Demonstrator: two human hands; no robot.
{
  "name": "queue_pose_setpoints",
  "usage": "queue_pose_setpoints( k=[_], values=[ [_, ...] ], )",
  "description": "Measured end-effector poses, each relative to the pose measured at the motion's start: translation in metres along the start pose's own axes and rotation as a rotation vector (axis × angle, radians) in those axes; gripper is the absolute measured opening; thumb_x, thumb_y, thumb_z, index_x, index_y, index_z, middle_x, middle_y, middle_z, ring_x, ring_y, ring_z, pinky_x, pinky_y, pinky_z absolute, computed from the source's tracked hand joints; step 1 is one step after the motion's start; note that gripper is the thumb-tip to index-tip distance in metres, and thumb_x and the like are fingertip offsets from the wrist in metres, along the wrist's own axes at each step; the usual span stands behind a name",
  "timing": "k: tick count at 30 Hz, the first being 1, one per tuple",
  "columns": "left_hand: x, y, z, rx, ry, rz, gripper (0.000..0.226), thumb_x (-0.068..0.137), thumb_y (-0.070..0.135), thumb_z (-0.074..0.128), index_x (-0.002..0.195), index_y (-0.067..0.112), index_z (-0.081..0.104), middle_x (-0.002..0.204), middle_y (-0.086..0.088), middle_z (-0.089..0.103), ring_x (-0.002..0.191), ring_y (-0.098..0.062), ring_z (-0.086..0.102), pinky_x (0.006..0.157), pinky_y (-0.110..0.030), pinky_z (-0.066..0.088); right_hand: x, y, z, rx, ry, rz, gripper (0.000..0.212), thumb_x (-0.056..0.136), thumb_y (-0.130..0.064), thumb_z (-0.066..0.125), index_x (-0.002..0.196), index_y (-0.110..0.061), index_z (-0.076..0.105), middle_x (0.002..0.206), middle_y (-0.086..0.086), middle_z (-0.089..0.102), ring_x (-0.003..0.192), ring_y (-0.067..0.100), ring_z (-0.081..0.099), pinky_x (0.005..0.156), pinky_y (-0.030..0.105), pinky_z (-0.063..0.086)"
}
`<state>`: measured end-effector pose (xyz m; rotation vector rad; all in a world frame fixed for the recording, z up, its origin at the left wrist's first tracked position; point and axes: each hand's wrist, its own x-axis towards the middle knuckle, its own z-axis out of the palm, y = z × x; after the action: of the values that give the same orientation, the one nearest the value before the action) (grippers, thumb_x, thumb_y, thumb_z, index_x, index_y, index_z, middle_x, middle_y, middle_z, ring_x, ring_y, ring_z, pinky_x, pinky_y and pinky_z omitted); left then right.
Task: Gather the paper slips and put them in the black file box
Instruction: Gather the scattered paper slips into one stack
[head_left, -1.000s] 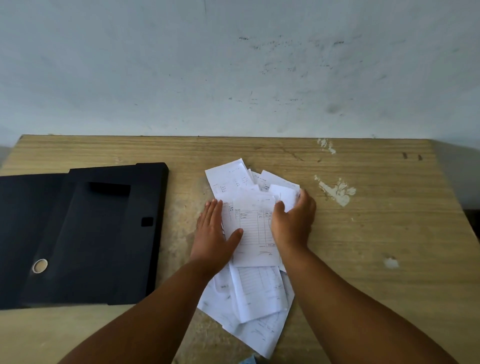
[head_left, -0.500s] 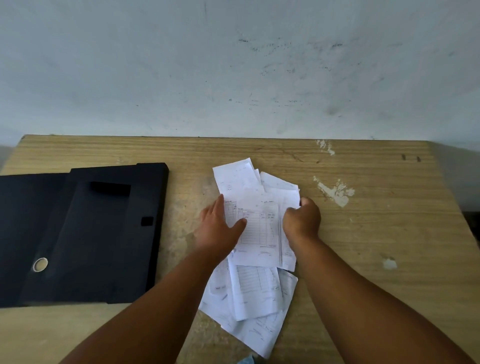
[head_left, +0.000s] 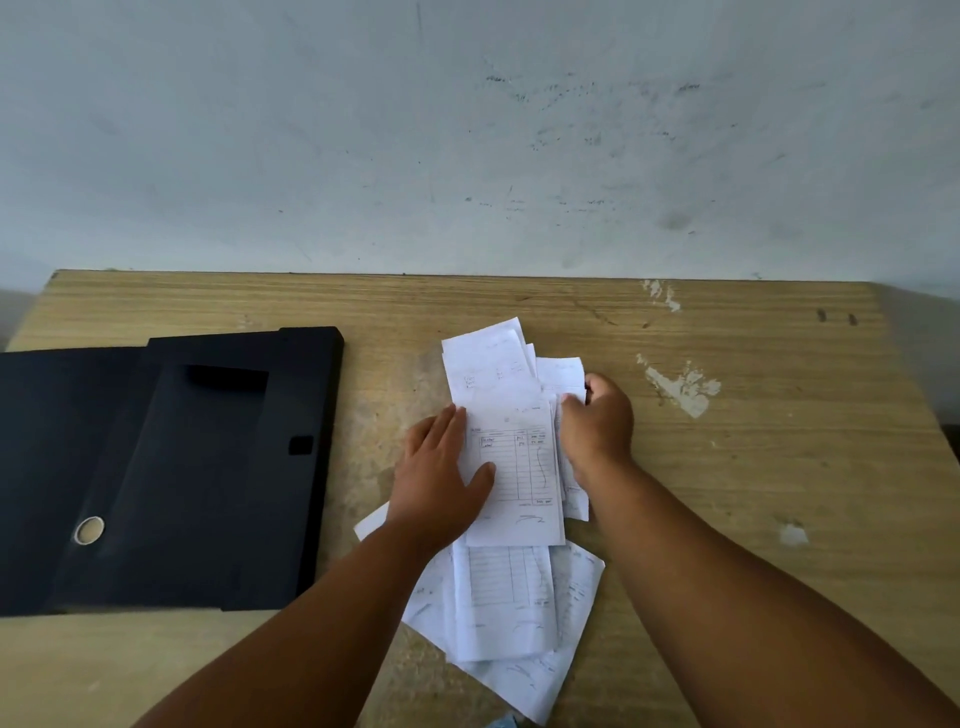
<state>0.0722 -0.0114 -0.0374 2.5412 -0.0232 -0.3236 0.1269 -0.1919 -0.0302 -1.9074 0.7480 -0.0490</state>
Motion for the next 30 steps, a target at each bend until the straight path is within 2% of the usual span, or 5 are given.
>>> queue_pose_setpoints(
  k=[13, 17, 21, 26, 30],
  values=[
    [-0.014, -0.018, 0.006, 0.232, -0.158, 0.079, 0.092, 0.097, 0.062, 0.041, 0.160, 0.022, -0.014, 0.165, 0.004, -0.029, 0.149, -0.019, -0.034, 0.118, -0.036, -0.021, 0.016, -0.007, -0.003, 0.138, 0.066, 0.169, 0.015, 0.087, -0.001, 0.049, 0.085, -0.009, 0.062, 0.081, 0.005, 0.063, 0.072, 0.021, 0.053, 0.065, 0.029, 0.043],
    [-0.010, -0.018, 0.009, 0.214, -0.156, 0.097, 0.091, 0.098, 0.057, 0.041, 0.160, 0.017, -0.013, 0.164, 0.000, -0.029, 0.150, -0.021, -0.032, 0.123, -0.039, -0.017, 0.004, -0.008, 0.008, -0.092, -0.019, 0.086, 0.029, 0.096, -0.011, 0.043, 0.116, -0.001, 0.061, 0.116, 0.016, 0.065, 0.100, 0.028, 0.059, 0.085, 0.034, 0.045],
    [-0.008, -0.017, 0.014, 0.189, -0.140, 0.112, 0.090, 0.099, 0.055, 0.041, 0.160, 0.018, -0.015, 0.164, -0.001, -0.029, 0.149, -0.021, -0.035, 0.118, -0.035, -0.024, -0.008, -0.011, 0.014, -0.369, 0.103, 0.063, 0.053, 0.097, -0.038, 0.049, 0.142, -0.009, 0.043, 0.147, 0.015, 0.039, 0.133, 0.035, 0.036, 0.106, 0.049, 0.034],
    [-0.006, -0.013, 0.021, 0.167, -0.121, 0.132, 0.086, 0.098, 0.051, 0.039, 0.161, 0.018, -0.010, 0.165, -0.006, -0.027, 0.149, -0.024, -0.033, 0.118, -0.034, -0.024, -0.025, -0.008, 0.021, -0.347, 0.009, 0.156, 0.075, 0.083, -0.040, 0.066, 0.142, -0.006, 0.035, 0.147, 0.014, 0.039, 0.136, 0.036, 0.035, 0.102, 0.051, 0.039],
    [-0.003, -0.006, 0.027, 0.128, -0.127, 0.098, 0.083, 0.101, 0.046, 0.040, 0.160, 0.015, -0.009, 0.165, -0.010, -0.028, 0.150, -0.024, -0.033, 0.123, -0.040, -0.019, -0.027, -0.017, 0.027, -0.060, -0.032, 0.200, 0.070, 0.066, -0.037, 0.073, 0.125, -0.008, 0.047, 0.124, 0.012, 0.062, 0.110, 0.034, 0.063, 0.093, 0.048, 0.054]
  ],
)
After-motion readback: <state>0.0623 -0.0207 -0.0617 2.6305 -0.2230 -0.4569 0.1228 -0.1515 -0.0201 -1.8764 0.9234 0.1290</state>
